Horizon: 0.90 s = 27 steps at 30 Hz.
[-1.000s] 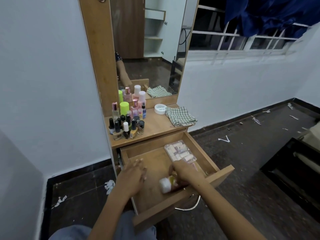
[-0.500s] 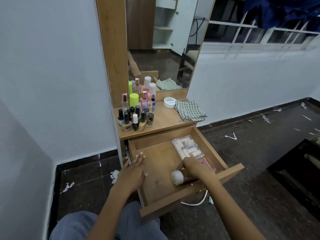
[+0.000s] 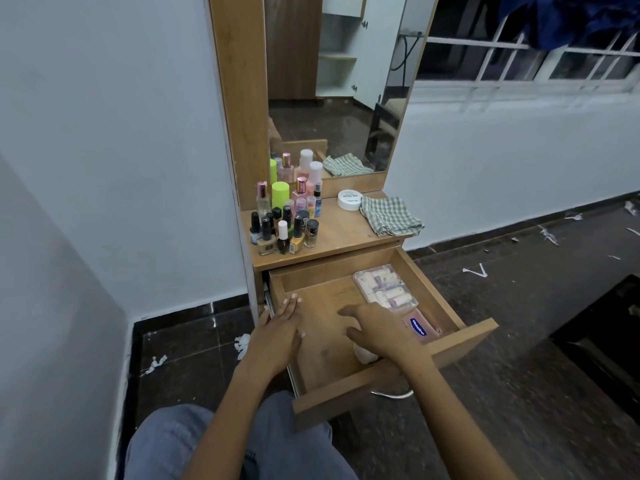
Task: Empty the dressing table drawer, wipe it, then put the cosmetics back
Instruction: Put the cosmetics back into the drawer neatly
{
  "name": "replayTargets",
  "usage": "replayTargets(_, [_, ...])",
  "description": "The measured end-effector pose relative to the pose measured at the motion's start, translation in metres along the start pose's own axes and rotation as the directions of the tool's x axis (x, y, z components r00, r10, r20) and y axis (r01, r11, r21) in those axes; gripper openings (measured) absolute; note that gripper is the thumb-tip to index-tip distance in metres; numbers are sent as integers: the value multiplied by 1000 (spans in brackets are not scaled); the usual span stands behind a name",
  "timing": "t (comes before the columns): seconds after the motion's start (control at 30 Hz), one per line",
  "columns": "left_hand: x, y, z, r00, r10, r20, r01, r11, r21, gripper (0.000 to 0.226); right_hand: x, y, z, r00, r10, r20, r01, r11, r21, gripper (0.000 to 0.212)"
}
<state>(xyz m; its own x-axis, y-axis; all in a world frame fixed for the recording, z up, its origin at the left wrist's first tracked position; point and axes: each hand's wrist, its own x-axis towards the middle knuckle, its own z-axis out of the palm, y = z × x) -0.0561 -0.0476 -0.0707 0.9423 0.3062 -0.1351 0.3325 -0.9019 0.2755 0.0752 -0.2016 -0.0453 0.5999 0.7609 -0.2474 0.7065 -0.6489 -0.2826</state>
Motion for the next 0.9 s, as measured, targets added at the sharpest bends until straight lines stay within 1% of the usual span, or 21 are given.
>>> replayTargets(0.07, [-7,3,-3,981,-15,-194,-5,995,-104,54,3,-18,3,984,-84,-160,90,995,31,40])
replayTargets(0.13, [-11,4,-7,935,-54,-350,-10,984,-178,50,10,-34,4,941,-120,-316,153,985,82,42])
replayTargets(0.23, [-12,3,-12,871,-73,-486,-9,986,-164,53,19,-54,0,860,-116,-497,245,948,201,48])
replayTargets(0.3, [-10,1,-17,828,-74,-556,-14,988,-152,59,27,-64,-5,803,-116,-584,292,931,217,47])
replayTargets(0.33, [-9,0,-20,806,-77,-587,-18,988,-154,59,30,-68,-7,770,-124,-626,319,924,211,46])
replayTargets(0.43, [-2,-7,-26,760,-111,-640,-4,984,-176,55,44,-75,-9,694,-126,-709,376,903,207,40])
replayTargets(0.6, [13,-21,-29,753,-146,-642,32,982,-185,55,67,-86,-11,564,-160,-810,412,905,108,30])
replayTargets(0.63, [16,-24,-32,741,-155,-653,35,981,-193,53,70,-88,-12,546,-167,-821,418,903,95,28])
replayTargets(0.7, [25,-28,-40,688,-199,-698,50,972,-228,47,74,-91,-15,524,-162,-836,436,894,100,24])
replayTargets(0.77, [36,-30,-48,622,-246,-743,100,966,-237,46,76,-92,-15,507,-156,-848,446,889,103,23])
replayTargets(0.8, [42,-30,-50,604,-270,-750,135,962,-237,45,77,-91,-14,501,-154,-851,446,889,102,23])
replayTargets(0.9, [58,-29,-48,597,-352,-721,218,936,-277,40,78,-88,-14,499,-158,-852,456,884,103,23])
